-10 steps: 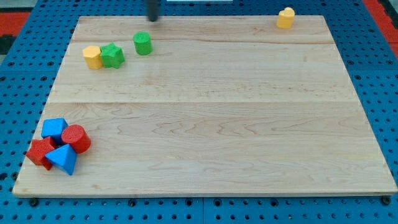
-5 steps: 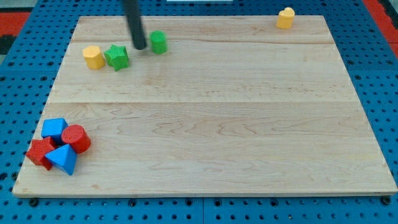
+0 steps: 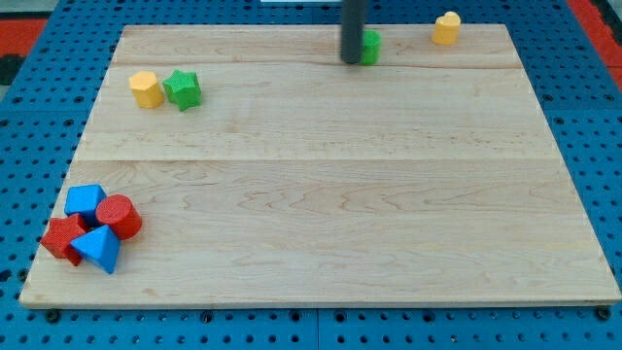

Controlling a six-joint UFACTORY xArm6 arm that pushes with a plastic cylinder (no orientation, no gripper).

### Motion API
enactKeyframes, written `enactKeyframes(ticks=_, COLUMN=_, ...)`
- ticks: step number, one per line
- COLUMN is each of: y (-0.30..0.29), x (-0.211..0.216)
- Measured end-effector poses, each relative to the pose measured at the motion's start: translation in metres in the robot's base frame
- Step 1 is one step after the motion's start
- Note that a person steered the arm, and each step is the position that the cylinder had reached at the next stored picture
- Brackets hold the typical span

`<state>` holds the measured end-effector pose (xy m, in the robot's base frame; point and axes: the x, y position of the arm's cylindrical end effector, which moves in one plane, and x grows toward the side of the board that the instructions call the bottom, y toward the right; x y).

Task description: Move the green circle into the yellow heart

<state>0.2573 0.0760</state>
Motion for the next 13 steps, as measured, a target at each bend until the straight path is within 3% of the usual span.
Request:
enactKeyframes(ticks=1, y=-0.009, x=0.003)
enactKeyframes(ticks=2, y=-0.063, x=0.008)
enactKeyframes(ticks=3, y=-0.037, x=-0.002)
enactKeyframes(ticks=4, y=0.027, x=-0.017)
enactKeyframes(ticks=5, y=0.043, x=-0.02)
enactKeyframes(ticks=7, y=0.021, x=-0.023)
enactKeyframes(ticks=11, y=0.069, x=-0.036)
enactKeyframes(ticks=12, y=0.025, x=-0.016)
enactKeyframes(ticks=13, y=-0.058, x=-0.022)
